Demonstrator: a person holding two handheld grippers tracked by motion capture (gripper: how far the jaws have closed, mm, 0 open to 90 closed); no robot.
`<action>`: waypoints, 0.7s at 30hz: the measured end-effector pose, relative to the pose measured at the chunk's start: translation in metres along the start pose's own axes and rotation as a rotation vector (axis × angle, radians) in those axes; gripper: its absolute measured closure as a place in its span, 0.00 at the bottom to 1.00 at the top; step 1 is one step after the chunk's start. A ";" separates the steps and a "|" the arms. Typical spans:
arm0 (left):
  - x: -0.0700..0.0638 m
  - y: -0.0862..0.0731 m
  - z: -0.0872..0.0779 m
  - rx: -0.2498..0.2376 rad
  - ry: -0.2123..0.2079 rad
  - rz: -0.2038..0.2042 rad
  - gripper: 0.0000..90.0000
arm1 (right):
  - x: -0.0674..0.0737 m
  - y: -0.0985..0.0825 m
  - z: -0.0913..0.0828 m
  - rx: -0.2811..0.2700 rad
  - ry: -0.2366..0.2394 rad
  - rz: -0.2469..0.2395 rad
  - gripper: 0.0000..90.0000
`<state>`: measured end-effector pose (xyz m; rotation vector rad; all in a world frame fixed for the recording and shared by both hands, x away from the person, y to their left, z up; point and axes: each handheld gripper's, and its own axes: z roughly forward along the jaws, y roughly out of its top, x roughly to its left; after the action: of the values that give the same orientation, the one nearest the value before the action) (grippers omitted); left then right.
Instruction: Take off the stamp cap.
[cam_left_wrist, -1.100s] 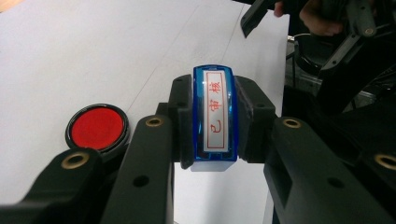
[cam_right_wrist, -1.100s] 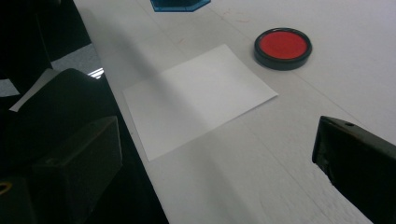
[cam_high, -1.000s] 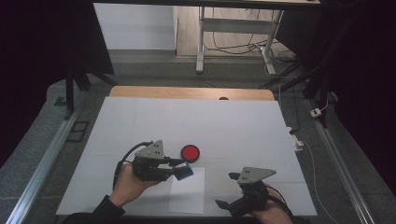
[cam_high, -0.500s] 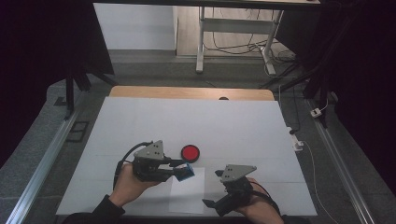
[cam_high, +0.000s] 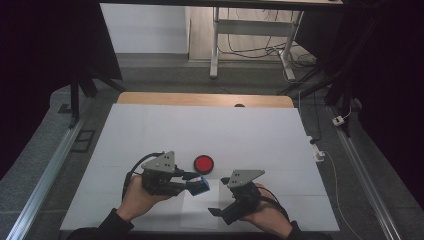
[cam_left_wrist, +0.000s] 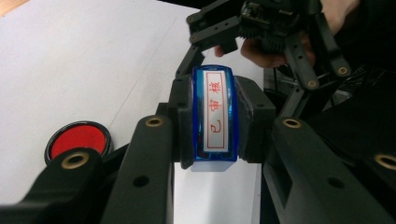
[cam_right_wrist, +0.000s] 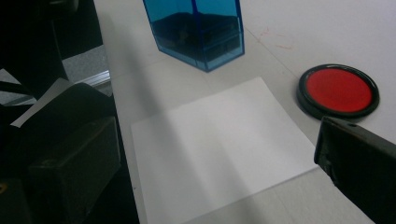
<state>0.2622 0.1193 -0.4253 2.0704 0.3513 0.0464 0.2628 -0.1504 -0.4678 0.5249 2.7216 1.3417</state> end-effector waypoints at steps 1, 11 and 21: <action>0.000 0.000 0.000 -0.001 -0.003 -0.001 0.78 | -0.001 0.001 0.002 -0.002 0.009 -0.003 0.00; 0.001 0.000 -0.001 -0.017 -0.027 0.001 0.78 | -0.006 0.008 0.014 0.000 0.033 -0.015 0.00; 0.003 -0.001 -0.002 -0.022 -0.060 0.028 0.78 | -0.012 0.016 0.022 -0.008 0.084 -0.022 0.07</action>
<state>0.2640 0.1225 -0.4250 2.0506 0.2838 0.0044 0.2826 -0.1283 -0.4703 0.4465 2.7775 1.3999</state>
